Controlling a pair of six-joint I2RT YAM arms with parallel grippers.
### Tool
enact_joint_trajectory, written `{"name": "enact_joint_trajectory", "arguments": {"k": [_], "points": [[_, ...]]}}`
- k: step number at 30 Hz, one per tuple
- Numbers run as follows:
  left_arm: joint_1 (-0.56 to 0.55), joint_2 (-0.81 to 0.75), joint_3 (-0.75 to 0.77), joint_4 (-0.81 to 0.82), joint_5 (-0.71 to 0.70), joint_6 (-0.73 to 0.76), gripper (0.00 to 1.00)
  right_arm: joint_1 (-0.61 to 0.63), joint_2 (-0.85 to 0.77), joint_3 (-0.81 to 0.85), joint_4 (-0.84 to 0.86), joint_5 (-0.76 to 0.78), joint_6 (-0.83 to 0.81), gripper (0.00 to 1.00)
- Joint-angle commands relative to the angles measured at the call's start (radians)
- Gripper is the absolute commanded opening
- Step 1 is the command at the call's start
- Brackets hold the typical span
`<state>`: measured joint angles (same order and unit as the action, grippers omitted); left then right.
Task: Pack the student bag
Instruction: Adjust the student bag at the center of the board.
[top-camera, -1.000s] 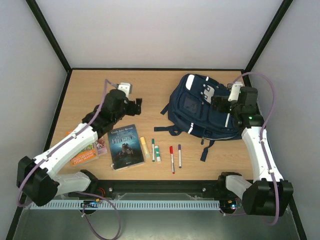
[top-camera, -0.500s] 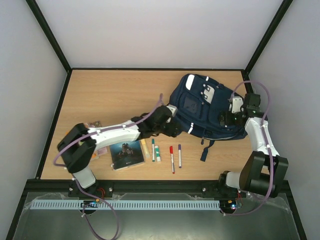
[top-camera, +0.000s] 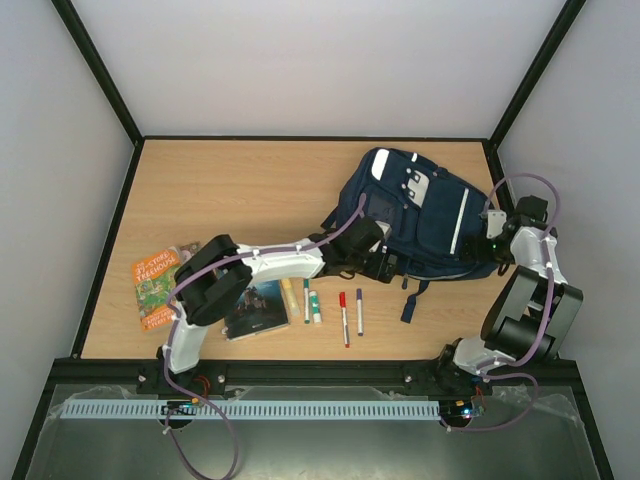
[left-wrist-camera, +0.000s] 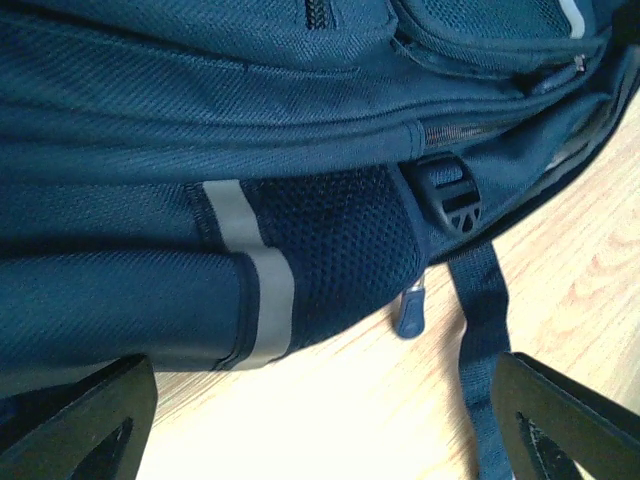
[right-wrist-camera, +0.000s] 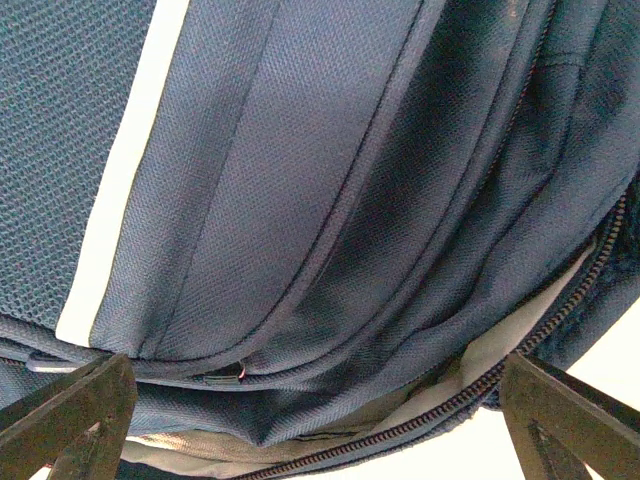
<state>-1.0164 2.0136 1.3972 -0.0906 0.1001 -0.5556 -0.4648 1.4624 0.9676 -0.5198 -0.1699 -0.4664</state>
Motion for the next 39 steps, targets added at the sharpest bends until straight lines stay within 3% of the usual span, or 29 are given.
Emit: {"name": "enact_joint_trajectory", "arguments": {"k": [1, 9, 15, 24, 27, 32, 37, 39], "points": [[-0.005, 0.069, 0.083, -0.040, 0.009, -0.013, 0.98, -0.007, 0.017, -0.015, -0.042, 0.010, -0.073, 1.00], [0.057, 0.128, 0.131, -0.076, -0.015, -0.007, 0.99, -0.003, 0.014, -0.098, -0.061, -0.114, -0.256, 1.00], [0.152, 0.141, 0.151, -0.093, -0.052, 0.047, 0.99, 0.039, 0.040, -0.123, -0.125, -0.204, -0.288, 1.00], [0.279, 0.302, 0.457, -0.235, -0.106, 0.087, 0.99, 0.437, 0.008, -0.171, -0.087, -0.208, -0.094, 1.00], [0.280, 0.234, 0.438, -0.256, -0.149, 0.114, 0.99, 0.499, 0.004, -0.115, -0.136, -0.250, -0.079, 0.99], [0.274, 0.042, 0.312, -0.280, -0.215, 0.110, 0.99, 0.499, -0.070, -0.004, -0.298, -0.307, -0.097, 0.99], [0.248, -0.154, 0.110, -0.251, -0.230, 0.102, 0.99, 0.460, -0.146, 0.079, -0.373, -0.240, -0.102, 1.00], [0.226, -0.207, 0.049, -0.259, -0.223, 0.106, 0.99, 0.392, -0.127, 0.116, -0.380, -0.224, -0.102, 1.00]]}}
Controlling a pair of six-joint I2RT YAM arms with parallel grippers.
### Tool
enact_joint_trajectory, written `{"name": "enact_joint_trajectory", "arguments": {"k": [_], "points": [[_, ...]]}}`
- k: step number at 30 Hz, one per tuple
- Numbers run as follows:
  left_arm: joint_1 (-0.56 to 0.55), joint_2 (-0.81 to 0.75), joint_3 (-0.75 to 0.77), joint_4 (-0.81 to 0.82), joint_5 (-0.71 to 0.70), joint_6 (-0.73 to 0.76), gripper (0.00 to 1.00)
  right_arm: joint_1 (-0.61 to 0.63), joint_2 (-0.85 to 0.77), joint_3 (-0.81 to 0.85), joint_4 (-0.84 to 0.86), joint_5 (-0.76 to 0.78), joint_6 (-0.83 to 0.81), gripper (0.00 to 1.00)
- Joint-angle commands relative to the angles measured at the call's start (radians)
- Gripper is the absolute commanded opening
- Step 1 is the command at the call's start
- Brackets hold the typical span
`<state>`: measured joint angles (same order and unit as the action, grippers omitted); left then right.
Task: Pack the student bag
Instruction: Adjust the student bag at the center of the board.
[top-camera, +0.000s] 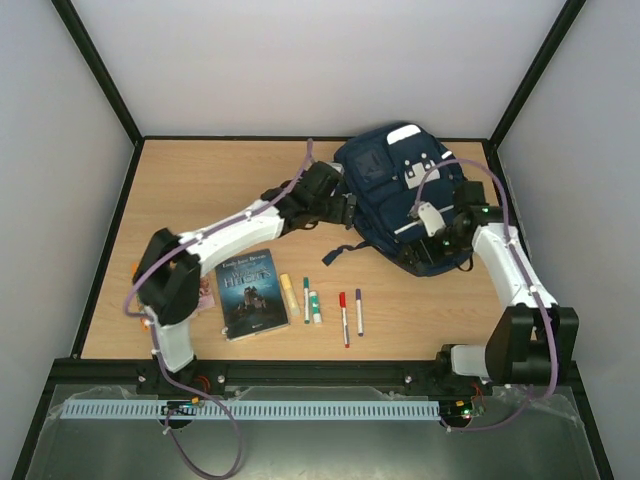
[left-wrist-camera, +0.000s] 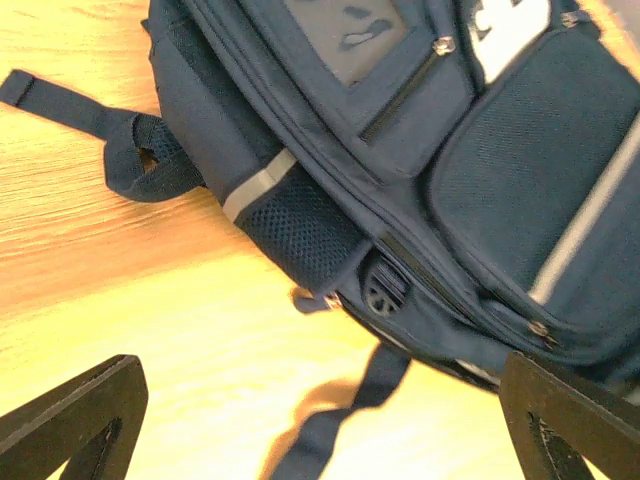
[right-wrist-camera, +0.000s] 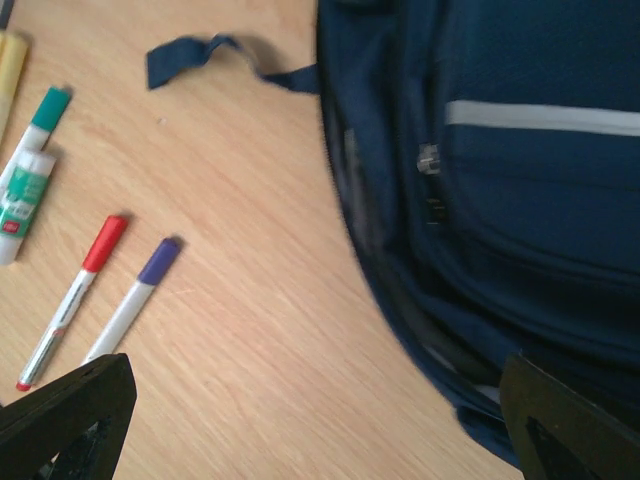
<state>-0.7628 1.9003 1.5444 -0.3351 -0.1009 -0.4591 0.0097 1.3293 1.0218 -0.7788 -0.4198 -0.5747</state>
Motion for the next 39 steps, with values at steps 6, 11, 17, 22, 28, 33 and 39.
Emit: {"name": "enact_joint_trajectory", "arguments": {"k": [6, 11, 17, 22, 28, 33, 39], "points": [[-0.124, -0.188, -0.275, 0.013, 0.006, 0.035, 0.99, -0.355, 0.210, 0.198, -0.064, -0.051, 0.068, 0.97], [-0.188, -0.155, -0.320, 0.045, 0.027, 0.023, 0.98, -0.460, 0.378, 0.263, 0.078, -0.013, 0.171, 0.99], [-0.226, -0.026, -0.300, 0.170, 0.096, -0.043, 0.98, -0.485, 0.555, 0.329, 0.199, -0.006, 0.244, 1.00], [-0.254, 0.080, -0.204, 0.169, 0.102, -0.050, 0.98, -0.482, 0.638, 0.372, 0.168, -0.040, 0.242, 1.00], [-0.255, 0.103, -0.196, 0.163, 0.090, -0.057, 0.99, -0.455, 0.580, 0.227, 0.146, -0.062, 0.166, 0.91], [-0.255, 0.098, -0.216, 0.167, 0.081, -0.071, 0.99, -0.367, 0.501, 0.096, 0.126, -0.050, 0.119, 0.84], [-0.255, 0.060, -0.238, 0.148, 0.032, -0.075, 0.99, -0.304, 0.405, -0.007, 0.109, -0.017, 0.120, 0.82]]}}
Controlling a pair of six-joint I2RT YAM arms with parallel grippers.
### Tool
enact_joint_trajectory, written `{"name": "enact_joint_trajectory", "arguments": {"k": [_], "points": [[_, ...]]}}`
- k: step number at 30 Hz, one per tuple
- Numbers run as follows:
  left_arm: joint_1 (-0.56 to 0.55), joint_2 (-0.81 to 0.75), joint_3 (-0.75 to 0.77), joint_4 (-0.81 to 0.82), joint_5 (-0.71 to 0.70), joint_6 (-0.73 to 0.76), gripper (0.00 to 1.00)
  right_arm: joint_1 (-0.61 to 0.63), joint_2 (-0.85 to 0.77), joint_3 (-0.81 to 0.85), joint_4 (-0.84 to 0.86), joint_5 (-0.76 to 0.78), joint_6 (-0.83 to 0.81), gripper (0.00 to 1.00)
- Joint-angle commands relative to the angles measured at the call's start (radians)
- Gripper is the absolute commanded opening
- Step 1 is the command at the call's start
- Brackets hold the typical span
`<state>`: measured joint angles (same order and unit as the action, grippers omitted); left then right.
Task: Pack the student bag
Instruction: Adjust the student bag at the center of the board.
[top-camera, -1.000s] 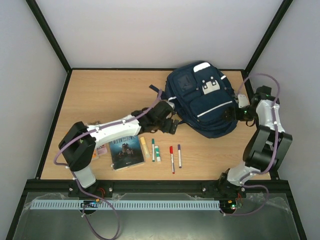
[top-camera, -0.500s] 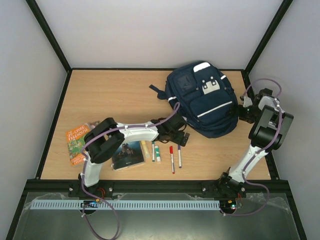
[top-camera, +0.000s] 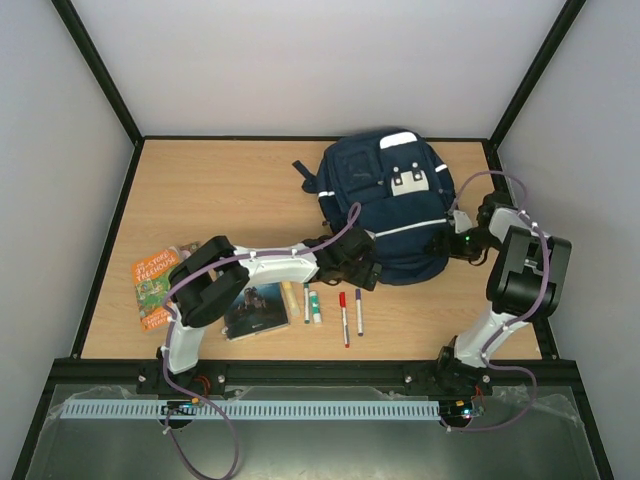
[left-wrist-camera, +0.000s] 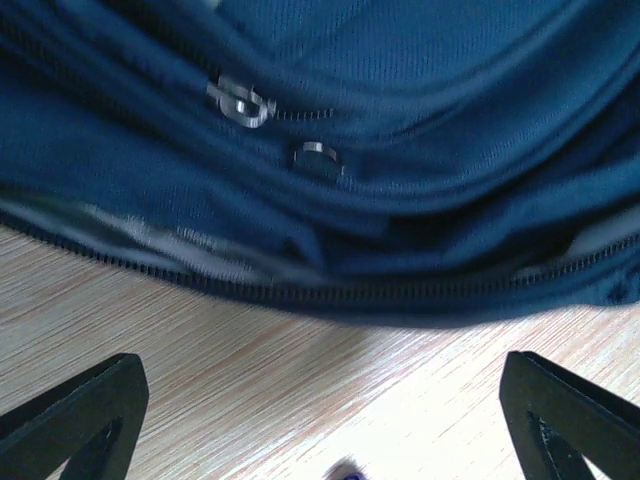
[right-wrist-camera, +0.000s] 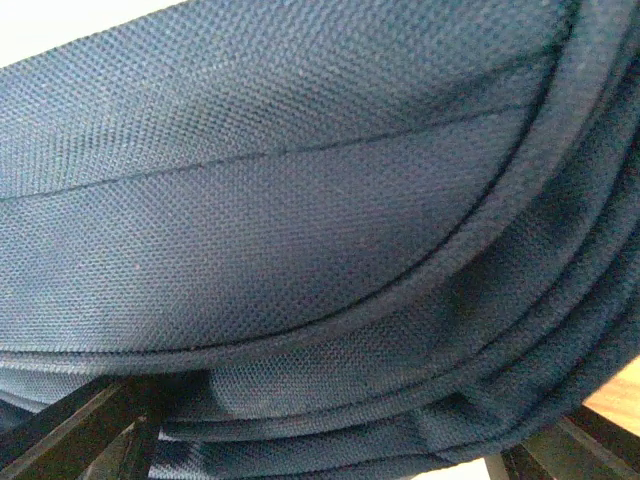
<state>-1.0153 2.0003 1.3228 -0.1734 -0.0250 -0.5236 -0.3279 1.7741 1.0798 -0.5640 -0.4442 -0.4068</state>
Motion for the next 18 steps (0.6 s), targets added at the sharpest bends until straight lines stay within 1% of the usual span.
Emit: {"name": "enact_joint_trajectory", "arguments": {"k": [1, 4, 9, 14, 18], "points": [[-0.003, -0.049, -0.024, -0.018, -0.051, -0.009, 0.99, 0.038, -0.056, -0.076, -0.116, 0.003, -0.056, 0.82], [-0.002, -0.074, -0.041, -0.031, -0.074, -0.009, 0.99, 0.041, -0.106, -0.104, -0.141, 0.017, -0.081, 0.84], [-0.002, -0.135, -0.048, -0.089, -0.095, 0.003, 0.99, 0.041, -0.206, -0.107, -0.186, 0.087, -0.105, 0.92], [-0.002, -0.219, -0.058, -0.158, -0.113, 0.032, 0.99, 0.041, -0.279, -0.063, -0.231, 0.110, -0.092, 0.99], [-0.002, -0.284, -0.077, -0.227, -0.131, 0.041, 0.99, 0.041, -0.330, -0.029, -0.241, 0.120, -0.080, 1.00]]}}
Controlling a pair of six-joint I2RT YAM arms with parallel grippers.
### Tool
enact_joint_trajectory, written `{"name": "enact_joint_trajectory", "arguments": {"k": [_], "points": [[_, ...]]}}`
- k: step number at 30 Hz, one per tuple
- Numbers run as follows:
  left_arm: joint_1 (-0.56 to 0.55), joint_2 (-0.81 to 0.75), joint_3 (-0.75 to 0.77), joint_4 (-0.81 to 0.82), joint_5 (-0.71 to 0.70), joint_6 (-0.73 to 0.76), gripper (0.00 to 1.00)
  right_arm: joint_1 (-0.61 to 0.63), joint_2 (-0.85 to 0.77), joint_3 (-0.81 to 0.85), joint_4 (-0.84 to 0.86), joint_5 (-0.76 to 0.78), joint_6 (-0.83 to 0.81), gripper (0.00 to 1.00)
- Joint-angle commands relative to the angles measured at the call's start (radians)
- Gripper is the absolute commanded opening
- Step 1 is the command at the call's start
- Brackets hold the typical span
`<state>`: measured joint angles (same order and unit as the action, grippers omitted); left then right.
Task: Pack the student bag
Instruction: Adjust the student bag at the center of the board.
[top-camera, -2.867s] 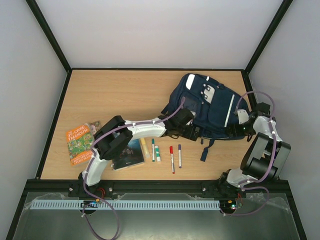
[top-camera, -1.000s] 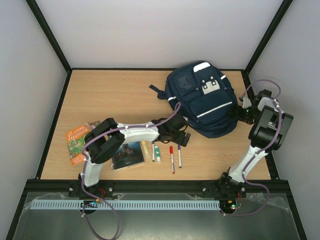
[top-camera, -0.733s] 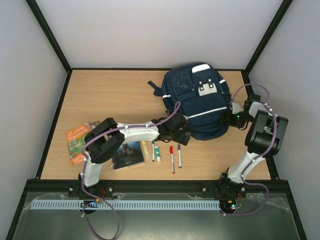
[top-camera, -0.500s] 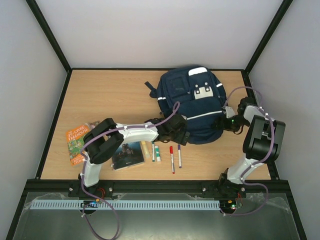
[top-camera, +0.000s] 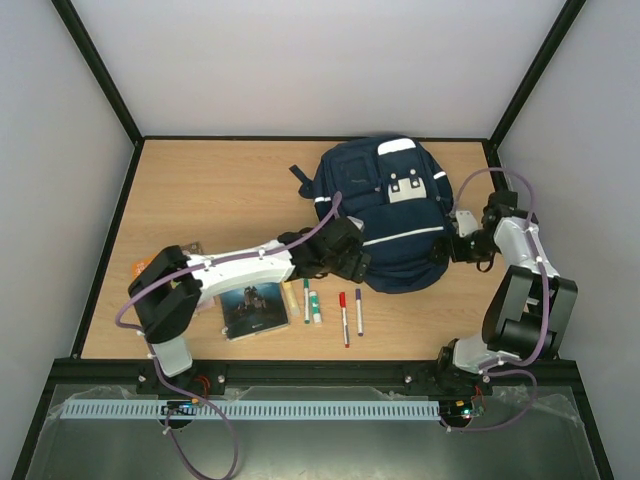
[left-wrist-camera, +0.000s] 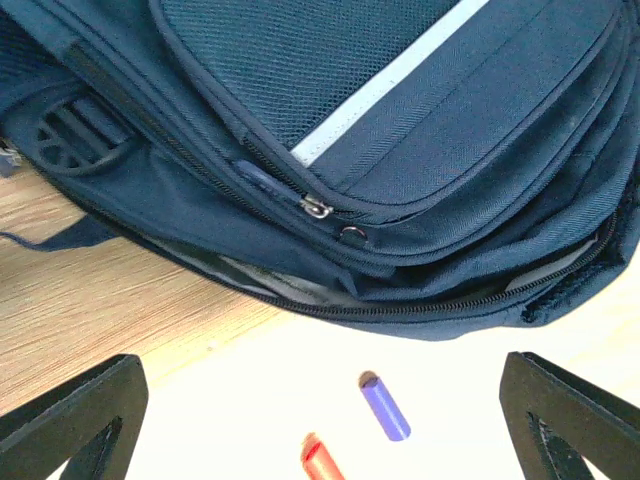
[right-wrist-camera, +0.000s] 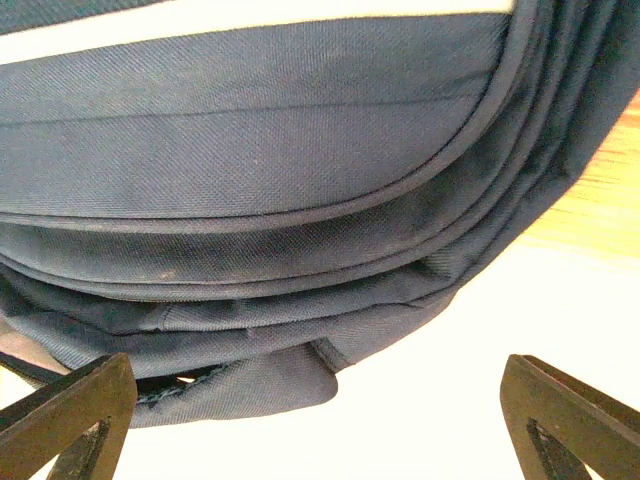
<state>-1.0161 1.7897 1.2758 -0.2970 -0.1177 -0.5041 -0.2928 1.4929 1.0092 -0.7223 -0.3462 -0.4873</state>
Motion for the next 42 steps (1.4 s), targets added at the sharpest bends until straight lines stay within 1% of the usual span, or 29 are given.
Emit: {"name": "enact_joint_trajectory", "arguments": {"k": [1, 5, 8, 16, 23, 25, 28, 31, 33, 36, 39, 42], "points": [[-0.001, -0.101, -0.040, -0.118, -0.049, 0.018, 0.99, 0.007, -0.063, 0.045, -0.083, 0.010, 0.000, 1.00], [0.010, -0.173, -0.087, -0.196, -0.097, -0.011, 0.99, 0.029, -0.112, 0.052, -0.080, -0.073, -0.004, 0.99], [0.038, -0.226, -0.134, -0.253, -0.125, -0.048, 0.99, 0.082, -0.139, 0.058, -0.064, -0.120, 0.017, 0.98], [0.155, -0.378, -0.322, -0.324, -0.149, -0.074, 0.99, 0.294, -0.154, 0.065, 0.009, -0.173, 0.110, 0.96], [0.270, -0.492, -0.451, -0.351, -0.115, -0.124, 0.99, 0.490, -0.127, 0.065, 0.112, -0.198, 0.176, 0.94], [0.298, -0.516, -0.471, -0.362, -0.117, -0.135, 0.99, 0.548, -0.111, 0.073, 0.131, -0.233, 0.171, 0.94], [0.313, -0.533, -0.477, -0.423, -0.182, -0.164, 0.99, 0.621, -0.088, 0.081, 0.144, -0.332, 0.146, 0.94], [0.345, -0.551, -0.488, -0.448, -0.174, -0.175, 0.99, 0.714, -0.059, 0.093, 0.181, -0.313, 0.170, 0.93], [0.364, -0.564, -0.490, -0.447, -0.145, -0.175, 0.99, 0.771, -0.023, 0.105, 0.209, -0.276, 0.195, 0.92], [0.407, -0.578, -0.479, -0.458, -0.111, -0.202, 0.99, 0.846, 0.034, 0.134, 0.248, -0.278, 0.231, 0.90], [0.456, -0.619, -0.505, -0.445, -0.050, -0.229, 0.99, 0.912, 0.081, 0.151, 0.321, -0.274, 0.293, 0.89], [0.514, -0.676, -0.532, -0.438, -0.015, -0.257, 0.99, 1.005, 0.140, 0.215, 0.326, -0.212, 0.310, 0.86]]}}
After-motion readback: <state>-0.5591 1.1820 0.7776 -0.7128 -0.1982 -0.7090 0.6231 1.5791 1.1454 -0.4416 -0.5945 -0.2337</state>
